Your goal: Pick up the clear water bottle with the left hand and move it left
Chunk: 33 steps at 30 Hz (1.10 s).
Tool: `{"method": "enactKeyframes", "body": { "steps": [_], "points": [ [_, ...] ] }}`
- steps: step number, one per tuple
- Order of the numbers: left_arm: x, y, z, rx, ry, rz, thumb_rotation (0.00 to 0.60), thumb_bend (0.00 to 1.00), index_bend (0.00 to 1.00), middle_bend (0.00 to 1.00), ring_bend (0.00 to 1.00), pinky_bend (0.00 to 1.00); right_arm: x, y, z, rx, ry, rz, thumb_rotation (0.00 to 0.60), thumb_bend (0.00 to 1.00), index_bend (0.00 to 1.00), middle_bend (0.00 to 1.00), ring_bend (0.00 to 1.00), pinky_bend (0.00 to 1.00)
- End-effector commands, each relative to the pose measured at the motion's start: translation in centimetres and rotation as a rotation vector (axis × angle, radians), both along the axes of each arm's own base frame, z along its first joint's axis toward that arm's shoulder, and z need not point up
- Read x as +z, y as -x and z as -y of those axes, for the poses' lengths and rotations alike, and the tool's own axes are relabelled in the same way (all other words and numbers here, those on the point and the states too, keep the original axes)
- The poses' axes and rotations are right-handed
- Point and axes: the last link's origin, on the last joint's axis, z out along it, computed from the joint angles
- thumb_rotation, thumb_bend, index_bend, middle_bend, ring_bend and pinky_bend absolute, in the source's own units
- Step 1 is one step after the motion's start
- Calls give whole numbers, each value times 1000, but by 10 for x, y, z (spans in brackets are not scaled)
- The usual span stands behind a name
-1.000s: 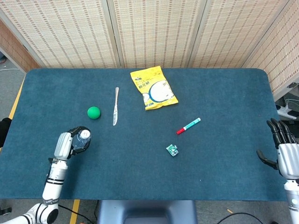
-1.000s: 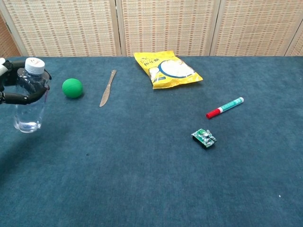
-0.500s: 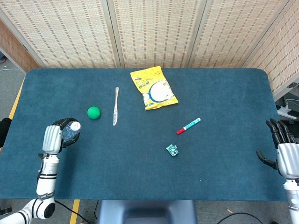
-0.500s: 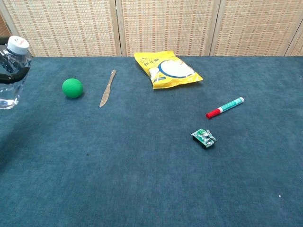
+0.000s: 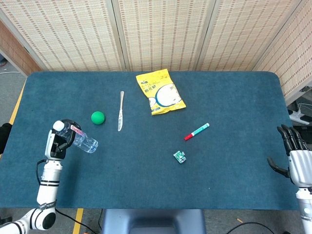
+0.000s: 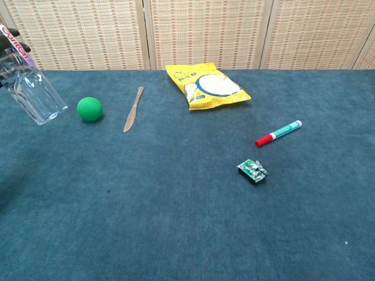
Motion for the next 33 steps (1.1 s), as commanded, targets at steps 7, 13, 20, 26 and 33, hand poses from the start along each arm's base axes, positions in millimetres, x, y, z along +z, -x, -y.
{"method": "enactKeyframes", "body": {
  "steps": [7, 13, 20, 26, 33],
  "points": [
    [-11, 21, -6, 130, -518, -1388, 600, 648, 689, 694, 578, 714, 0, 0, -1, 0, 0, 1, 600, 196, 0, 26, 0, 201],
    [-18, 0, -1, 114, -327, -745, 600, 648, 692, 697, 586, 722, 0, 0, -2, 2, -3, 1, 600, 196, 0, 26, 0, 201],
    [-14, -21, 8, 72, -100, -238, 600, 647, 697, 699, 595, 733, -1, 0, 0, -7, -16, -2, 600, 196, 1, 25, 0, 201],
    [-15, -23, 10, 74, -19, -173, 600, 646, 697, 700, 596, 735, -2, 0, 0, -9, -25, -5, 600, 196, 0, 26, 0, 201],
    [-10, -9, 1, 156, -104, -300, 600, 671, 703, 705, 604, 744, -2, 0, 0, -12, -31, -4, 600, 196, 0, 25, 0, 201]
  ]
}}
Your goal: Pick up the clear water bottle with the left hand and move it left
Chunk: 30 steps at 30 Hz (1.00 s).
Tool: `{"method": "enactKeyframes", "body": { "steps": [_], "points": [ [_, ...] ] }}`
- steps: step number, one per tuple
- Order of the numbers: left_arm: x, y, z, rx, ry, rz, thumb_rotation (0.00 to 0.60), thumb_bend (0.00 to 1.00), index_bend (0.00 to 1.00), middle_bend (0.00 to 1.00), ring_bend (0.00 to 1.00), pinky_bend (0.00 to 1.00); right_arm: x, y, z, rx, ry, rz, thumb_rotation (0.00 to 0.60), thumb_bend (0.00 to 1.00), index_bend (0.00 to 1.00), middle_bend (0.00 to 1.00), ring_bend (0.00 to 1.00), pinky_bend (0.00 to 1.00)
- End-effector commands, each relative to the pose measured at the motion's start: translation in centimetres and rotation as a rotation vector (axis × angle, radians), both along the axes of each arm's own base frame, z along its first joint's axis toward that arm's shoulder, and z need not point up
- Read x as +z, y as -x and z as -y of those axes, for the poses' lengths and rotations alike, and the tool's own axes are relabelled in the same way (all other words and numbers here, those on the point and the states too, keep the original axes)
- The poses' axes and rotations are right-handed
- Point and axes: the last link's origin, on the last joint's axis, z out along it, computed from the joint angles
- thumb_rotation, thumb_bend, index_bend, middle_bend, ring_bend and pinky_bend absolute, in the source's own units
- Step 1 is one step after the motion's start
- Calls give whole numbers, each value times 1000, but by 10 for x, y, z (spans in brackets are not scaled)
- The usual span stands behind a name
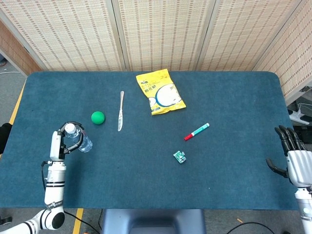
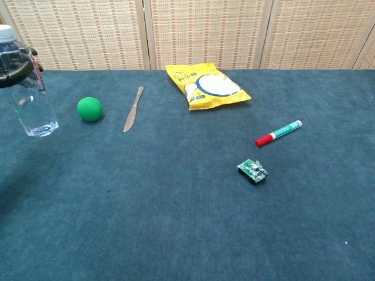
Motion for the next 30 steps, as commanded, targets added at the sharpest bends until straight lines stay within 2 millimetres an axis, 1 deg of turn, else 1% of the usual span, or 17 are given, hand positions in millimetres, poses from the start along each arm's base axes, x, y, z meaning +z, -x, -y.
{"method": "enactKeyframes", "body": {
  "steps": [1, 5, 7, 9, 11, 14, 17, 21, 24, 25, 27, 30],
  "points": [
    [9, -3, -5, 51, -18, 94, 600, 675, 705, 707, 605, 746, 0, 0, 0, -1, 1, 0, 600, 196, 0, 25, 0, 201],
    [43, -9, -13, 16, -163, 29, 600, 675, 705, 707, 606, 747, 0, 0, 1, -2, 1, 1, 600, 196, 1, 25, 0, 201],
    [60, -14, -15, 3, -219, 38, 600, 674, 706, 707, 605, 747, -1, 0, 1, -3, -2, 0, 600, 196, 0, 25, 0, 201],
    [75, -17, -15, -4, -245, 63, 600, 675, 706, 707, 606, 747, -1, 0, 1, -3, -7, -1, 600, 196, 0, 25, 0, 201],
    [80, -17, -15, -2, -249, 63, 600, 676, 706, 707, 606, 746, -2, 0, 1, -3, -9, -2, 600, 196, 1, 26, 0, 201],
    [73, -12, -14, 21, -212, 26, 600, 675, 706, 707, 606, 747, -2, 0, 1, -5, -8, -3, 600, 196, 1, 25, 0, 201],
    [51, -4, -10, 48, -132, 1, 600, 677, 706, 707, 605, 747, -2, 0, 1, -6, -11, -4, 600, 196, 1, 25, 0, 201],
    [12, 9, -1, 90, -18, -23, 600, 675, 706, 707, 605, 747, -3, 0, 1, -6, -11, -7, 600, 196, 0, 25, 0, 201],
    [-5, 11, 1, 91, 24, -9, 600, 675, 706, 707, 605, 747, -3, 0, 2, -7, -11, -7, 600, 196, 1, 25, 0, 201],
    [-6, 9, 0, 85, 21, 0, 600, 676, 706, 708, 605, 747, -3, 0, 2, -8, -11, -7, 600, 196, 1, 25, 0, 201],
    [-1, 5, -3, 64, -14, 12, 600, 676, 706, 707, 605, 747, -2, 0, 2, -8, -13, -6, 600, 196, 1, 25, 0, 201],
    [18, -5, -5, 20, -108, 18, 600, 676, 706, 707, 606, 747, -2, 0, 2, -7, -12, -3, 600, 196, 1, 25, 0, 201]
  ]
}}
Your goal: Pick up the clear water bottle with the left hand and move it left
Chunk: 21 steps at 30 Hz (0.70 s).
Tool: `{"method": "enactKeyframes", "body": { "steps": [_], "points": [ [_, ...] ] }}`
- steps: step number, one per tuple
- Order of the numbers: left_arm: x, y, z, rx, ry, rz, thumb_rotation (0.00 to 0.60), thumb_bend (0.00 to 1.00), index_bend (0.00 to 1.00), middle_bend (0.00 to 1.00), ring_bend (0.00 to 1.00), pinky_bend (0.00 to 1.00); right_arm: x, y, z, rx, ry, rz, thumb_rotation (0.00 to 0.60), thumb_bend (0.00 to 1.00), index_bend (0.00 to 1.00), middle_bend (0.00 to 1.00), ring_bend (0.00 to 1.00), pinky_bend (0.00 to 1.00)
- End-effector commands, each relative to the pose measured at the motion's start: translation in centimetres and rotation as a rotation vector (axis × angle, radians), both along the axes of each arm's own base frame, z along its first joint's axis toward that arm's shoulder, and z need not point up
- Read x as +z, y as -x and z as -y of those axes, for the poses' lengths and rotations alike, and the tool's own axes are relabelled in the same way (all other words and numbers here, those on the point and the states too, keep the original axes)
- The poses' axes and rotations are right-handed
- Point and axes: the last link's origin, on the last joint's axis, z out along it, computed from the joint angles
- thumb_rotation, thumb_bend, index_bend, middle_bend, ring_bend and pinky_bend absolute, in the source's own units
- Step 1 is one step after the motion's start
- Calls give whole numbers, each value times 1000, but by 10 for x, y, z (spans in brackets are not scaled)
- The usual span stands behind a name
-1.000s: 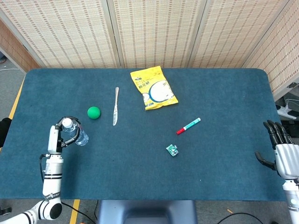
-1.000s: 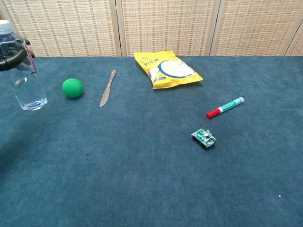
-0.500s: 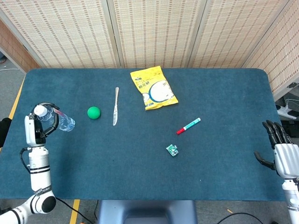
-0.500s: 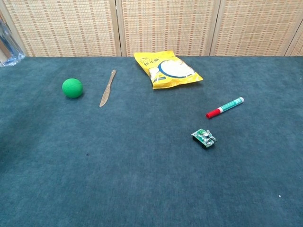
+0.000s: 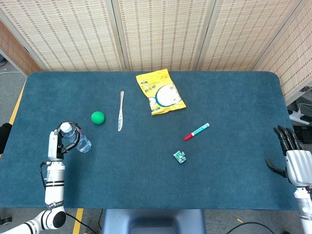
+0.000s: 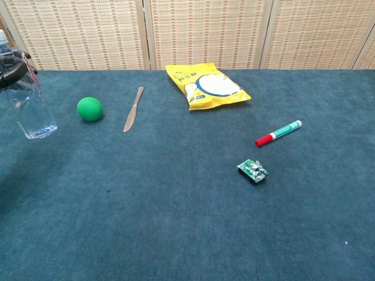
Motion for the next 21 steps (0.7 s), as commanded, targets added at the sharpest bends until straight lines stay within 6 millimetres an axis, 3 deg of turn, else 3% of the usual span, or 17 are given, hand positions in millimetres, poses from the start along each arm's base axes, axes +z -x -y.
{"method": "enactKeyframes", "body": {
  "steps": [1, 6, 9, 14, 21],
  "points": [
    [23, -13, -2, -57, -123, 7, 600, 675, 706, 707, 606, 747, 0, 0, 0, 0, -1, 1, 600, 196, 1, 25, 0, 201],
    [55, -16, 2, -58, -280, 39, 600, 676, 706, 708, 605, 747, -1, -1, -1, 3, -9, 1, 600, 196, 1, 25, 0, 201],
    [53, -12, 2, -47, -264, 22, 600, 676, 706, 707, 606, 748, -1, 0, -1, 2, -11, 1, 600, 196, 1, 25, 0, 201],
    [23, -2, -3, -9, -183, -21, 600, 676, 706, 707, 606, 748, -2, 0, 0, -1, -18, -5, 600, 196, 1, 26, 0, 201],
    [-34, 13, 0, 58, -133, -103, 600, 676, 705, 698, 604, 745, -2, 0, 1, -5, -19, -7, 600, 196, 1, 25, 0, 201]
  ]
}}
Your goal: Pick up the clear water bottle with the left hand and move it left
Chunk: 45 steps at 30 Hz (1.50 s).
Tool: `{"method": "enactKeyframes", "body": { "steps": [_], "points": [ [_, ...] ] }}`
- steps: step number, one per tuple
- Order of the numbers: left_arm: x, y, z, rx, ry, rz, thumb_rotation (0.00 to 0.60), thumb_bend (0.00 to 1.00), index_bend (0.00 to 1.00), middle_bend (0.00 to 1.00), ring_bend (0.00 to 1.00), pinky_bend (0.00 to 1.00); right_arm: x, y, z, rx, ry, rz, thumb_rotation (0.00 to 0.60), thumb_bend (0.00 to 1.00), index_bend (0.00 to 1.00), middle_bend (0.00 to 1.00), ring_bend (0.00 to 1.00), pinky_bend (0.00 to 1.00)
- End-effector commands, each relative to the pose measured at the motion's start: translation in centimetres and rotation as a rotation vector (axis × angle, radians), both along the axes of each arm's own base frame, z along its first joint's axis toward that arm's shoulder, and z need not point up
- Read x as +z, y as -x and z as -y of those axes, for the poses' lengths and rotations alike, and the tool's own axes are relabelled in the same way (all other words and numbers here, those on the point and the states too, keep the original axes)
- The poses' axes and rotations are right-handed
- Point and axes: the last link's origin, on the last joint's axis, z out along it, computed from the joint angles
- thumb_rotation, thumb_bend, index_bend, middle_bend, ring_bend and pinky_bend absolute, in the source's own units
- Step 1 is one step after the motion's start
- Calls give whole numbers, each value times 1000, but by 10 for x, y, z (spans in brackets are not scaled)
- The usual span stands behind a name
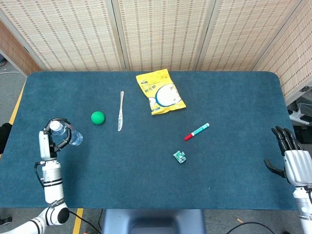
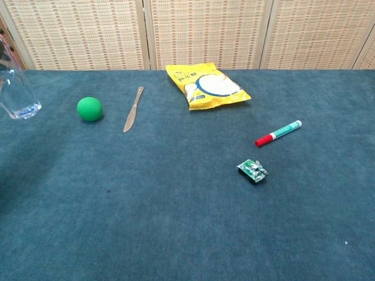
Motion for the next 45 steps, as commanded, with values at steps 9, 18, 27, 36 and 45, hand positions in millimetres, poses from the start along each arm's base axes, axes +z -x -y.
{"method": "enactKeyframes", "body": {
  "steps": [9, 18, 27, 36, 45],
  "points": [
    [-70, 19, 8, 79, 64, -61, 600, 678, 554, 580, 510, 665, 1, 0, 1, -2, -1, 2, 600, 196, 1, 25, 0, 201],
    [-75, 22, 9, 60, 78, -75, 600, 536, 175, 267, 196, 347, 1, 0, 1, -3, -6, 1, 600, 196, 0, 25, 0, 201],
    [-78, 26, 9, 55, 139, -81, 600, 479, 0, 40, 12, 169, 0, 0, 1, -4, -8, -1, 600, 196, 1, 25, 0, 201],
    [-68, 21, 7, -10, 184, -117, 600, 475, 0, 0, 0, 157, 0, 0, 1, -3, -6, -1, 600, 196, 1, 26, 0, 201],
    [-52, 4, 0, -70, 244, -172, 600, 473, 0, 0, 0, 154, -1, 0, 0, -1, -12, -4, 600, 196, 1, 25, 0, 201]
  ]
}}
